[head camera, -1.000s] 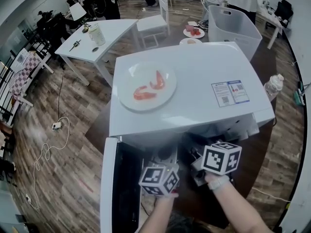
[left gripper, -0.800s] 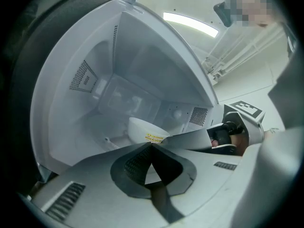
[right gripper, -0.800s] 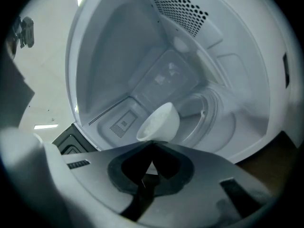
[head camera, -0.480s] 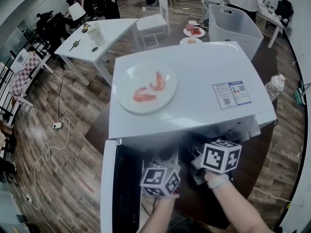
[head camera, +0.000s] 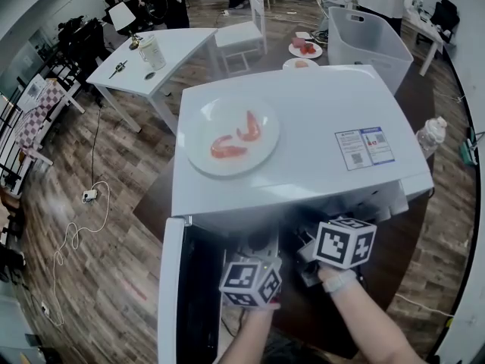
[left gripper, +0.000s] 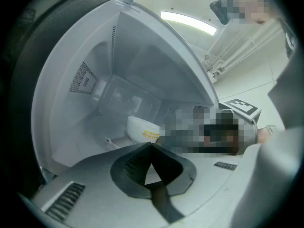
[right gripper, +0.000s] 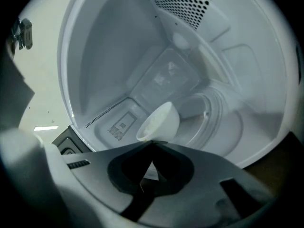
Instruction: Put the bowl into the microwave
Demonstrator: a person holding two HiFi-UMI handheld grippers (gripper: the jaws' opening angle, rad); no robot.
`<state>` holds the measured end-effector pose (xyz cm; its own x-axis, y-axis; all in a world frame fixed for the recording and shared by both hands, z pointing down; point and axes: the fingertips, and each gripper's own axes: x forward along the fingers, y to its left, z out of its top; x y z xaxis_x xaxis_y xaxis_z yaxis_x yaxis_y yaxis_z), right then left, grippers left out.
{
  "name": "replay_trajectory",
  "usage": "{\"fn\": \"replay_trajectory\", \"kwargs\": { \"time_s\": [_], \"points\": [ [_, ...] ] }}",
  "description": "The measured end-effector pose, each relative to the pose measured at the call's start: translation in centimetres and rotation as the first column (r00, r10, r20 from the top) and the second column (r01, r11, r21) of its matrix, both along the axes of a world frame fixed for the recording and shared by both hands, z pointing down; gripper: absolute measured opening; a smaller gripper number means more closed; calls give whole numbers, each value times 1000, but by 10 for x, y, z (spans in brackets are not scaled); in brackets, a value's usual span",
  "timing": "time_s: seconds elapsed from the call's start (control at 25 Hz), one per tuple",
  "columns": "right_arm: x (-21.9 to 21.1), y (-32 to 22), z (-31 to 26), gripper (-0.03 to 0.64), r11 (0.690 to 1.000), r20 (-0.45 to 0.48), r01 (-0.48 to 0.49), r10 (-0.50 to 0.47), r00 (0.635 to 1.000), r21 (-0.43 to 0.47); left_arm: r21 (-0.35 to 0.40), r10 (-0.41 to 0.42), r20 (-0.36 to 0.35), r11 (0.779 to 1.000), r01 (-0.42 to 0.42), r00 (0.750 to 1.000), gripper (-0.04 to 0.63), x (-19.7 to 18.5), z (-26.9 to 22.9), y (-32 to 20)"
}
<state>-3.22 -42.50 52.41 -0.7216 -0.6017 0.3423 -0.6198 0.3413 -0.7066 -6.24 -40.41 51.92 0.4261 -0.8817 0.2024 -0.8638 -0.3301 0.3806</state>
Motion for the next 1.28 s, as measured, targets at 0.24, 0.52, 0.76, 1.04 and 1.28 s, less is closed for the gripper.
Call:
{"fn": "replay_trajectory", "kwargs": {
  "time_s": [0.24, 0.52, 0.76, 1.04, 1.28],
  "points": [
    [0, 1, -3, 5, 1000, 5, 5, -5, 1000, 21, -3, 4, -8, 1000, -4, 1000, 12, 1, 1, 1],
    [-3, 11, -10, 6, 998, 11, 30, -30, 999, 55, 0, 4, -13, 1000, -4, 1000, 12, 2, -1, 5],
    [-4, 22, -18, 6, 995, 38, 49, -53, 998, 92, 10, 12, -11, 1000, -12, 1000, 12, 5, -7, 12],
    [2, 42, -28, 3, 982, 25, 73, -79, 997, 173, 26, 24, -10, 999, -24, 1000, 12, 11, -15, 27],
    [11, 64, -30, 3, 983, 28, 72, -77, 997, 167, 35, 34, -6, 999, -34, 999, 12, 18, -23, 46]
  ]
}}
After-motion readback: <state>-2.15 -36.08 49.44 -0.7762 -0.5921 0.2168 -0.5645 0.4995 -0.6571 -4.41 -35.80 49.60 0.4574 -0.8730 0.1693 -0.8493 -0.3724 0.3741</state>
